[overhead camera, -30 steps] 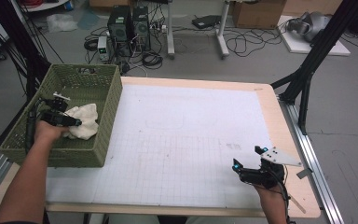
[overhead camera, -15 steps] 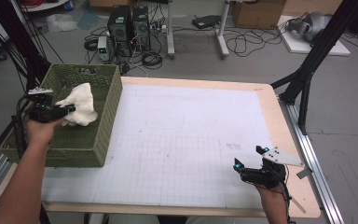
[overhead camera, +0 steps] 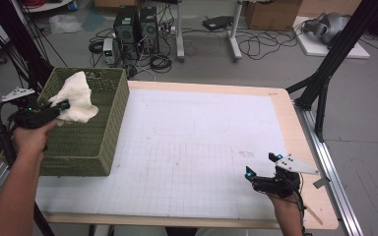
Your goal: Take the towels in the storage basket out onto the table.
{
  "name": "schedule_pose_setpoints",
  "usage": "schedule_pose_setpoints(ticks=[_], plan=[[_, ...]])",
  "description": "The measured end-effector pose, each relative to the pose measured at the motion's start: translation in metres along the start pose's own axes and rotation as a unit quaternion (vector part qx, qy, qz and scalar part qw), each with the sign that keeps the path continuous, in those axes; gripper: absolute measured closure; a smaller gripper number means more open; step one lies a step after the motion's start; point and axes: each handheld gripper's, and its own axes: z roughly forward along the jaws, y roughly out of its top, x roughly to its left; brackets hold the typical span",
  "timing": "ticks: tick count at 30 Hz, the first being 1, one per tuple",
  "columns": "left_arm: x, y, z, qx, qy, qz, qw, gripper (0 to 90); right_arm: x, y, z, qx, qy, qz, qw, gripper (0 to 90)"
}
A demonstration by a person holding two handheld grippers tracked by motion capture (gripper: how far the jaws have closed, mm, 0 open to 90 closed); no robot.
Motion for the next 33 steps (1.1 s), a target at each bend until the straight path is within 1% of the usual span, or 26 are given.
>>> schedule_pose_setpoints(ticks=[3, 4, 6, 9, 11, 13, 15, 16, 18, 21, 24, 27, 29, 32, 33], plan=[[-0.006, 0.008, -0.005, -0.026, -0.013, -0.003, 0.9996, 75.5, 0.000, 0.000, 0.000, -0.001, -0.001, 0.001, 1.0000, 4.7], [-0.008, 0.010, -0.007, -0.032, -0.018, -0.001, 0.9993, 75.7, 0.000, 0.000, -0.001, -0.001, -0.001, 0.003, 1.0000, 4.7], [-0.014, 0.015, -0.009, -0.039, -0.022, 0.009, 0.9990, 76.0, 0.000, 0.000, -0.001, -0.002, -0.001, 0.003, 1.0000, 4.6], [-0.022, 0.020, -0.013, -0.053, -0.036, 0.020, 0.9977, 76.4, -0.001, 0.000, -0.002, -0.004, -0.002, 0.002, 1.0000, 4.7], [-0.029, 0.023, -0.014, -0.059, -0.054, 0.025, 0.9965, 76.4, -0.001, 0.000, -0.002, -0.004, -0.002, 0.003, 1.0000, 4.6], [-0.037, 0.026, -0.015, -0.065, -0.069, 0.034, 0.9949, 76.4, -0.001, 0.001, -0.002, -0.005, -0.002, 0.004, 1.0000, 4.7], [-0.047, 0.028, -0.015, -0.068, -0.079, 0.050, 0.9933, 76.4, -0.001, 0.001, -0.002, -0.005, -0.001, 0.004, 1.0000, 4.6], [-0.050, 0.029, -0.014, -0.070, -0.084, 0.054, 0.9925, 76.3, 0.000, 0.001, -0.002, -0.005, -0.001, 0.004, 1.0000, 4.6], [-0.060, 0.030, -0.014, -0.075, -0.098, 0.065, 0.9902, 76.3, 0.000, 0.001, -0.002, -0.004, -0.001, 0.004, 1.0000, 4.6], [-0.075, 0.032, -0.014, -0.084, -0.118, 0.087, 0.9857, 76.3, 0.000, 0.001, -0.002, -0.004, 0.000, 0.003, 1.0000, 4.6], [-0.092, 0.034, -0.013, -0.093, -0.144, 0.098, 0.9803, 76.3, 0.000, 0.001, -0.002, -0.005, 0.000, 0.004, 1.0000, 4.7], [-0.111, 0.035, -0.011, -0.098, -0.176, 0.106, 0.9738, 76.3, 0.000, 0.001, -0.002, -0.005, 0.000, 0.005, 1.0000, 4.6], [-0.125, 0.034, -0.009, -0.099, -0.200, 0.113, 0.9683, 76.3, 0.000, 0.001, -0.002, -0.006, 0.000, 0.003, 1.0000, 4.7], [-0.144, 0.032, -0.004, -0.095, -0.229, 0.124, 0.9608, 76.3, 0.000, 0.001, -0.003, -0.006, 0.000, 0.005, 1.0000, 4.7], [-0.150, 0.031, -0.002, -0.093, -0.235, 0.127, 0.9592, 76.3, 0.000, 0.001, -0.003, -0.006, 0.000, 0.004, 1.0000, 4.7]])
